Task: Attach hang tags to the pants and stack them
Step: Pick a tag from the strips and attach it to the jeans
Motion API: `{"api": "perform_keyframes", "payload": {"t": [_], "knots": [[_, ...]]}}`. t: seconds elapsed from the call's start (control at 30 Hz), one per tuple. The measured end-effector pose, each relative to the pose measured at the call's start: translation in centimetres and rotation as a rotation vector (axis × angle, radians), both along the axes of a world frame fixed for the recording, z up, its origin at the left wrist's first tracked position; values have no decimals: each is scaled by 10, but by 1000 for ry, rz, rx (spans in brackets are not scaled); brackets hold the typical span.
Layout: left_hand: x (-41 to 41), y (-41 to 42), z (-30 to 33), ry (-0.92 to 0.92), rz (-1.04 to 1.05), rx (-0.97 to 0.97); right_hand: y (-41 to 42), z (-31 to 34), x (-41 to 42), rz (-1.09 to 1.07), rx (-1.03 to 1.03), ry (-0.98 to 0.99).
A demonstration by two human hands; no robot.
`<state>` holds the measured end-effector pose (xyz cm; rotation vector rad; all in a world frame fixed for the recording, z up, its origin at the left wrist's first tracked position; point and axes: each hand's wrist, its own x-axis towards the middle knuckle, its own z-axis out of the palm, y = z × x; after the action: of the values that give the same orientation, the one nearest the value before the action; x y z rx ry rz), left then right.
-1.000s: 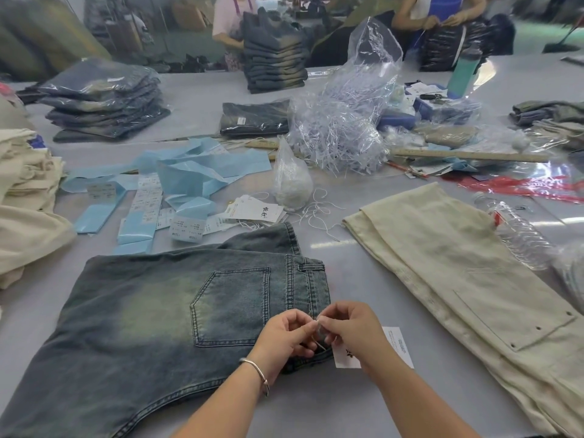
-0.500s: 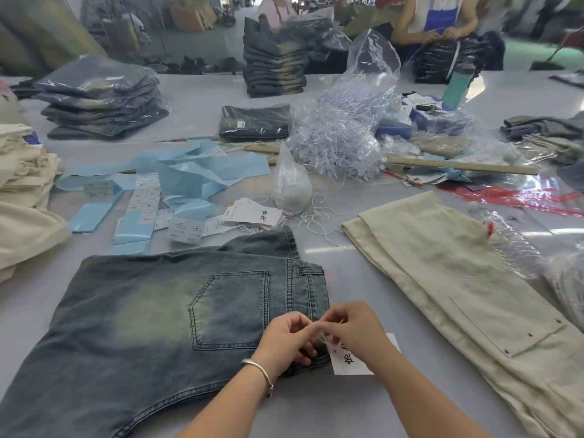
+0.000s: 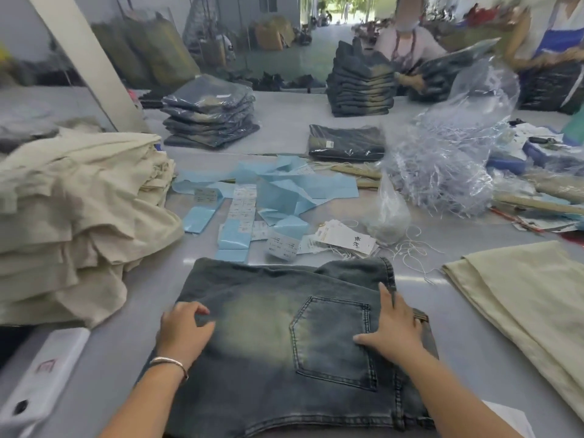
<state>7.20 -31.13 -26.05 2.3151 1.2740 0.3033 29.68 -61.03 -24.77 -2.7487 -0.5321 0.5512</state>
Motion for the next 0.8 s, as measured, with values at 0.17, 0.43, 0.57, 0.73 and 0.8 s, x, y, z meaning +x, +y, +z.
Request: {"api": "perform_keyframes", "payload": {"t": [0.17,0.43,0.57,0.73,0.8], "knots": [[-33,43,-19,121,115,-83,17,0,18,-146,-204,72],[-28,38,-18,-116,-6,-536,30,-1,12,-241,16,159],[-7,18,15,-340,-125,-690,11,11,-3,-338,266,212],[44,-38,74,-502,-353,-803,-72,63,-13,-426,418,119],[71,-73,98,-527,-451,-846,-120,93,-18,-481,475,33]]}}
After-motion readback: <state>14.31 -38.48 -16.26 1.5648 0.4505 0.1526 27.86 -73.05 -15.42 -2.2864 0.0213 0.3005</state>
